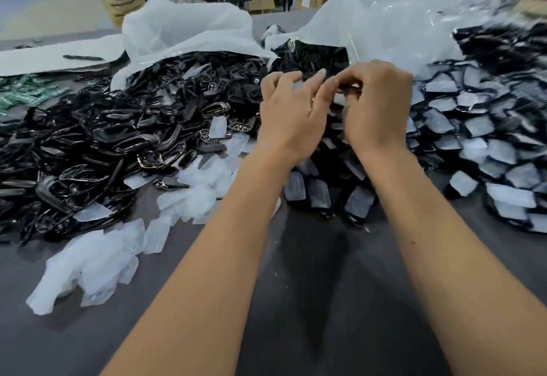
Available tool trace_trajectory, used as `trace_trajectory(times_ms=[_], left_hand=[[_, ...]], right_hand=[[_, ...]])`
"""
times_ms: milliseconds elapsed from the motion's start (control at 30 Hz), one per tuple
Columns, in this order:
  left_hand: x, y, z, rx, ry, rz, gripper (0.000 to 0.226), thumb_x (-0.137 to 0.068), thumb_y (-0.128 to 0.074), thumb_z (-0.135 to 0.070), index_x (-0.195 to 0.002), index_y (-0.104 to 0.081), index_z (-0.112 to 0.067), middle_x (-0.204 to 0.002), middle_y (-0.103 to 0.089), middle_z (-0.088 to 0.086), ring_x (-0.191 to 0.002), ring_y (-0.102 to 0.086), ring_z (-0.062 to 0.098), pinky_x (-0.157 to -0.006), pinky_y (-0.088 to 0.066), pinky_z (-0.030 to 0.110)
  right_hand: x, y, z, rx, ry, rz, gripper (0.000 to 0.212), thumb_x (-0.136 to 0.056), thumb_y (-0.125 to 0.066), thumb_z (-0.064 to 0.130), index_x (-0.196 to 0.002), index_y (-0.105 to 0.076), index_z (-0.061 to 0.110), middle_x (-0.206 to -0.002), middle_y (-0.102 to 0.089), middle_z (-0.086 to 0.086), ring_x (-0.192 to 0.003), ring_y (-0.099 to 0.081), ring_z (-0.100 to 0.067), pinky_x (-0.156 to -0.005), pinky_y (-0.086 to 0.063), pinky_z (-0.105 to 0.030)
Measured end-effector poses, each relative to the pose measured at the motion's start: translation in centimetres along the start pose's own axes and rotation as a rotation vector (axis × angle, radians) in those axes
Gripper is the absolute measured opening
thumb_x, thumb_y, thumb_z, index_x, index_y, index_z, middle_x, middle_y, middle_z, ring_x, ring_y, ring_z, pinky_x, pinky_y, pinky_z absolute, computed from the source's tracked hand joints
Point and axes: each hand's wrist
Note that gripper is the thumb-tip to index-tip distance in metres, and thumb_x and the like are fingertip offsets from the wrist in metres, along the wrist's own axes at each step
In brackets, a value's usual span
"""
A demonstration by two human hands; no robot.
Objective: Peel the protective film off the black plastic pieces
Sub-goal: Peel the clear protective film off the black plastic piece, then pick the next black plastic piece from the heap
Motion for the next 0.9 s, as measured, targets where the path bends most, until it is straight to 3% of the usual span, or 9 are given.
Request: trace_trajectory(times_ms=[100, 233, 367, 467, 500, 567, 700, 800, 900], left_hand=[[-0.6, -1.4, -1.1, -0.009, 0.032, -0.015, 0.055, -0.109, -0.031, -0.054, -0.154, -0.048, -0.027, -0.144, -0.055, 0.004, -0.143, -0.030, 0.027, -0.117, -0.026, 0.037], [0.5, -1.7, -0.3, -0.006, 0.066, -0.070, 0.051, -0.110, -0.032, -0.051, -0.143, -0.058, -0.023, -0.130, -0.064, 0.003, -0.134, -0.046, 0.026, -0.112, -0.026, 0.033], [2.8, 0.9, 1.9, 0.104, 0.058, -0.178, 0.035, -0.111, -0.044, -0.034, -0.108, -0.071, -0.011, -0.104, -0.070, 0.006, -0.107, -0.058, 0.027, -0.099, -0.038, 0.039], [4.6, 4.0, 4.7, 0.041, 0.124, -0.256, 0.038, -0.110, -0.048, -0.025, -0.073, -0.052, -0.017, -0.080, -0.058, 0.006, -0.085, -0.053, 0.028, -0.082, -0.037, 0.040], [5.1, 5.0, 5.9, -0.015, 0.161, -0.255, 0.036, -0.108, -0.049, -0.023, -0.074, -0.056, -0.016, -0.082, -0.061, 0.009, -0.088, -0.055, 0.031, -0.084, -0.039, 0.041], [6.3, 6.8, 8.5, -0.176, 0.244, -0.260, 0.024, -0.104, -0.053, -0.019, -0.096, -0.073, -0.009, -0.099, -0.070, 0.015, -0.102, -0.060, 0.034, -0.097, -0.041, 0.044], [9.5, 9.8, 12.7, -0.509, 0.411, -0.183, 0.031, -0.100, -0.054, -0.021, -0.128, -0.067, -0.017, -0.124, -0.066, 0.014, -0.123, -0.053, 0.035, -0.105, -0.029, 0.040], [10.8, 10.5, 14.3, -0.604, 0.432, -0.116, 0.032, -0.102, -0.056, -0.025, -0.132, -0.064, -0.017, -0.126, -0.065, 0.012, -0.123, -0.051, 0.034, -0.103, -0.029, 0.036], [10.9, 10.7, 14.6, -0.544, 0.460, -0.192, 0.025, -0.100, -0.063, -0.022, -0.122, -0.074, -0.018, -0.120, -0.070, 0.008, -0.122, -0.048, 0.034, -0.101, -0.034, 0.035]], right_hand=[[-1.2, 0.4, -1.1, 0.168, -0.030, 0.183, 0.038, -0.089, -0.055, -0.001, -0.111, -0.081, 0.019, -0.107, -0.077, -0.010, -0.102, -0.069, -0.031, -0.087, -0.055, -0.035], [-1.5, 0.3, -1.7, 0.151, -0.094, 0.256, 0.048, -0.088, -0.054, -0.008, -0.120, -0.077, 0.019, -0.122, -0.073, -0.010, -0.115, -0.068, -0.029, -0.099, -0.056, -0.040], [-1.3, -0.1, -0.2, 0.108, -0.081, 0.097, 0.051, -0.087, -0.047, -0.011, -0.121, -0.076, 0.015, -0.117, -0.076, -0.008, -0.112, -0.068, -0.028, -0.098, -0.055, -0.037], [-0.1, -1.6, 3.2, -0.025, 0.078, 0.069, 0.043, -0.088, -0.046, -0.007, -0.108, -0.079, 0.012, -0.101, -0.078, -0.006, -0.098, -0.070, -0.026, -0.090, -0.056, -0.038], [0.6, -2.6, 4.5, -0.049, 0.127, 0.130, 0.040, -0.089, -0.048, -0.004, -0.107, -0.079, 0.013, -0.099, -0.078, -0.006, -0.097, -0.070, -0.025, -0.089, -0.056, -0.039], [2.0, -4.9, 6.8, -0.031, 0.213, 0.304, 0.037, -0.091, -0.052, 0.001, -0.110, -0.078, 0.017, -0.105, -0.077, -0.005, -0.103, -0.068, -0.024, -0.092, -0.055, -0.039], [4.2, -8.6, 10.0, 0.058, 0.354, 0.482, 0.038, -0.090, -0.053, -0.004, -0.115, -0.073, 0.015, -0.113, -0.071, -0.006, -0.111, -0.057, -0.026, -0.082, -0.054, -0.037], [4.8, -10.5, 10.9, 0.160, 0.394, 0.548, 0.041, -0.092, -0.050, -0.006, -0.126, -0.066, 0.013, -0.126, -0.062, -0.010, -0.120, -0.053, -0.029, -0.089, -0.051, -0.035], [4.6, -11.9, 10.8, 0.151, 0.315, 0.574, 0.035, -0.092, -0.055, -0.008, -0.119, -0.070, 0.010, -0.126, -0.059, -0.012, -0.117, -0.056, -0.031, -0.084, -0.051, -0.035]])
Point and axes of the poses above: each hand's wrist, its own x-axis away from the middle knuckle, its own y-axis out of the back of the hand, z = x × y
